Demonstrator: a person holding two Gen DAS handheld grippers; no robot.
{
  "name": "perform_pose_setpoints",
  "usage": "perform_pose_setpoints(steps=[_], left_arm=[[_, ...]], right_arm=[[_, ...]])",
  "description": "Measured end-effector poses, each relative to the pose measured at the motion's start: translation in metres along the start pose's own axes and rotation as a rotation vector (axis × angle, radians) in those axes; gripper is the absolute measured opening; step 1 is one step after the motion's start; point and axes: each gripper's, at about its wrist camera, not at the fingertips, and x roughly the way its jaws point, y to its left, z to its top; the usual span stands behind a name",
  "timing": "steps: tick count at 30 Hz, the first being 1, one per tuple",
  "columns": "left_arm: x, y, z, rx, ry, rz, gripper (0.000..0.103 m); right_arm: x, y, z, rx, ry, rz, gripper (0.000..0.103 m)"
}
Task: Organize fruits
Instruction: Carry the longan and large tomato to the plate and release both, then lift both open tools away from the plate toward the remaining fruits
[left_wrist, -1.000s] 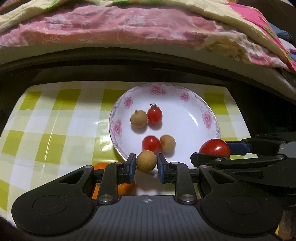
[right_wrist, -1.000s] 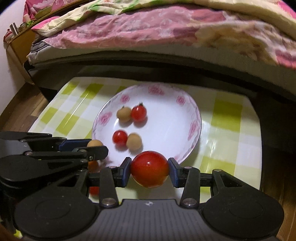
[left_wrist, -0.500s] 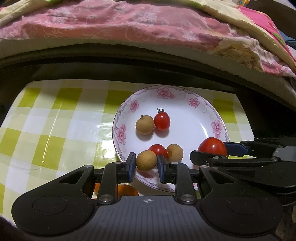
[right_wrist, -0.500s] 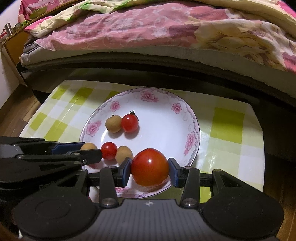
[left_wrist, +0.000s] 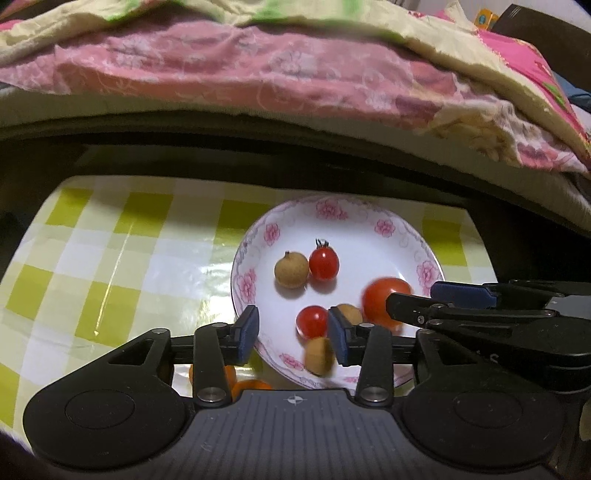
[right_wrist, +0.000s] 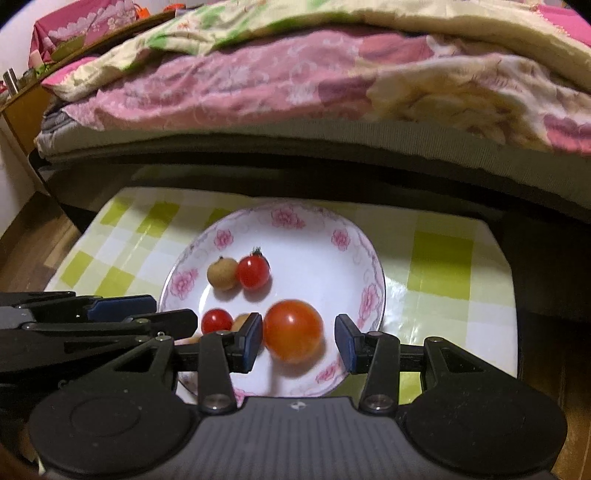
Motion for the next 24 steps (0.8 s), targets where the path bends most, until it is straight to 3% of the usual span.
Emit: perform_pose_setpoints(steps=[10,24], left_arm=[[-0.019,-0.001,-0.004,0.007,-0.026,0.009,0.055],[-0.054,0.006,-0.031,0.021,-0.03,0.031,0.058]], right_arm=[[-0.019,0.006,0.002,0.013,-0.032,0.012,0.049],[-0.045,0.023,-0.026,-0.009,-0.011,0.048,0.049]])
